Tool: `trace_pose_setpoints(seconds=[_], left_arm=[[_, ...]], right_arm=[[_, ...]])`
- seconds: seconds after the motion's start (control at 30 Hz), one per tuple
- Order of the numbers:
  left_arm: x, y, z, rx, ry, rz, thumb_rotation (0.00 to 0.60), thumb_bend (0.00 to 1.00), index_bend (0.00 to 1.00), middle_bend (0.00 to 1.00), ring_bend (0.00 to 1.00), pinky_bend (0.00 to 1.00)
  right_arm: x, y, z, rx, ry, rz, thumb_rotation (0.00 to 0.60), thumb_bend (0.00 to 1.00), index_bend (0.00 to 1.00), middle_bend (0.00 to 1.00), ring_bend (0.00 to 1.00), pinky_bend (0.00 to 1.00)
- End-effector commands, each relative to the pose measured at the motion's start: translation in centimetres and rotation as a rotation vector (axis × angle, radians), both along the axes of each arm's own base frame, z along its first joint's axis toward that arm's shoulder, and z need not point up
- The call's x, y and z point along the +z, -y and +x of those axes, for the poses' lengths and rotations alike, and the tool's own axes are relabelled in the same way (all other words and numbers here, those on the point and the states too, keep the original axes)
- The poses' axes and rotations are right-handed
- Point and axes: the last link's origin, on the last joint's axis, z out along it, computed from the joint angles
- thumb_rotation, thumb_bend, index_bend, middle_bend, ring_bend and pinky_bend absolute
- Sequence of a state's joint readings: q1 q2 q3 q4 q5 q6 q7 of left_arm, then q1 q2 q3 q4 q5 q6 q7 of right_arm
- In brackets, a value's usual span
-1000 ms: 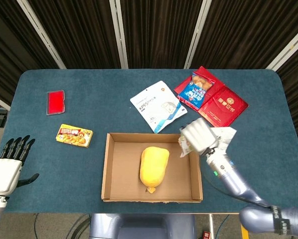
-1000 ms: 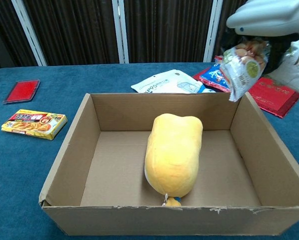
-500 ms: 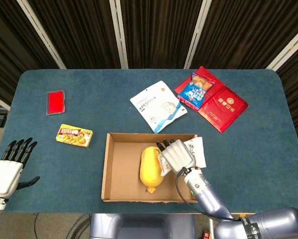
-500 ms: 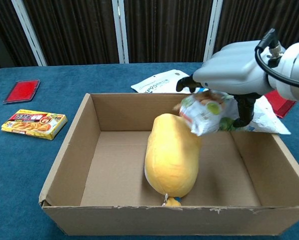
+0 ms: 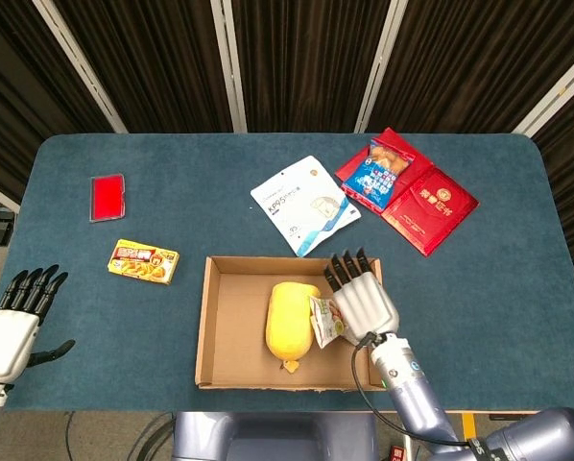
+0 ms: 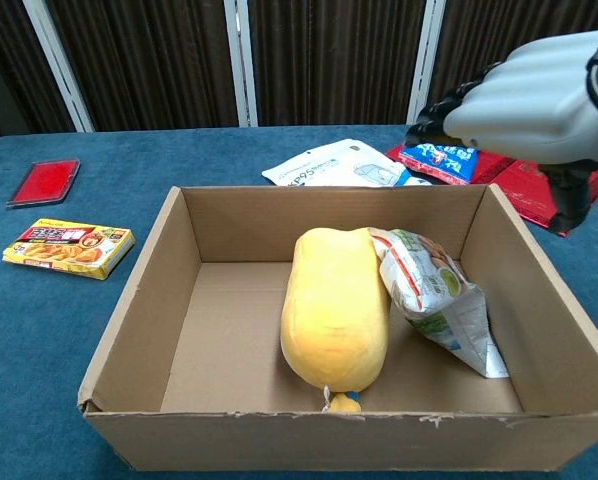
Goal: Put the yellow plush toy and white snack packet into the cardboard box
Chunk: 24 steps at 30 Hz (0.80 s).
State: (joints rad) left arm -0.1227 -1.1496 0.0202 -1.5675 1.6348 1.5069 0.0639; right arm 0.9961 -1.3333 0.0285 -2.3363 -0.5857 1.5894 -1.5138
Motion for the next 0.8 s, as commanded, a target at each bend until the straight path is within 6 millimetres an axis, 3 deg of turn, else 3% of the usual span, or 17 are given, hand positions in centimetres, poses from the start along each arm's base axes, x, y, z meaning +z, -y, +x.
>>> trace_pose_setpoints(seconds=[0.03, 0.27, 0.37, 0.5, 0.7, 0.8], left_arm=[[0.2, 0.1, 0.0, -0.003, 0.005, 0.003, 0.600, 0.04, 0.00, 0.00, 0.00, 0.00], [0.5, 0.6, 0.2, -0.020, 0.010, 0.007, 0.600, 0.04, 0.00, 0.00, 0.00, 0.00], [0.6, 0.8, 0.2, -0.026, 0.007, 0.009, 0.600, 0.04, 0.00, 0.00, 0.00, 0.00], [0.7, 1.0, 0.3, -0.024, 0.004, 0.021, 0.600, 0.04, 0.00, 0.00, 0.00, 0.00], [0.3, 0.7, 0.3, -0.015, -0.009, 0.021, 0.600, 0.04, 0.00, 0.00, 0.00, 0.00], [0.0, 0.5, 0.3, -0.016, -0.013, 0.021, 0.600, 0.04, 0.00, 0.00, 0.00, 0.00]], right_arm=[[1.4, -1.2, -1.3, 0.035, -0.041, -0.096, 0.600, 0.00, 0.00, 0.00, 0.00, 0.13], [5.1, -3.8, -4.8, 0.042, 0.063, -0.252, 0.600, 0.00, 0.00, 0.00, 0.00, 0.04], [7.4, -5.1, -7.1, -0.023, 0.189, -0.291, 0.600, 0.00, 0.00, 0.00, 0.00, 0.00], [9.0, -4.8, -13.1, -0.078, 0.347, -0.390, 0.600, 0.00, 0.00, 0.00, 0.00, 0.00], [8.1, -5.4, -21.2, -0.185, 0.528, -0.429, 0.600, 0.00, 0.00, 0.00, 0.00, 0.00], [7.4, -5.9, -23.4, -0.201, 0.538, -0.437, 0.600, 0.00, 0.00, 0.00, 0.00, 0.00]])
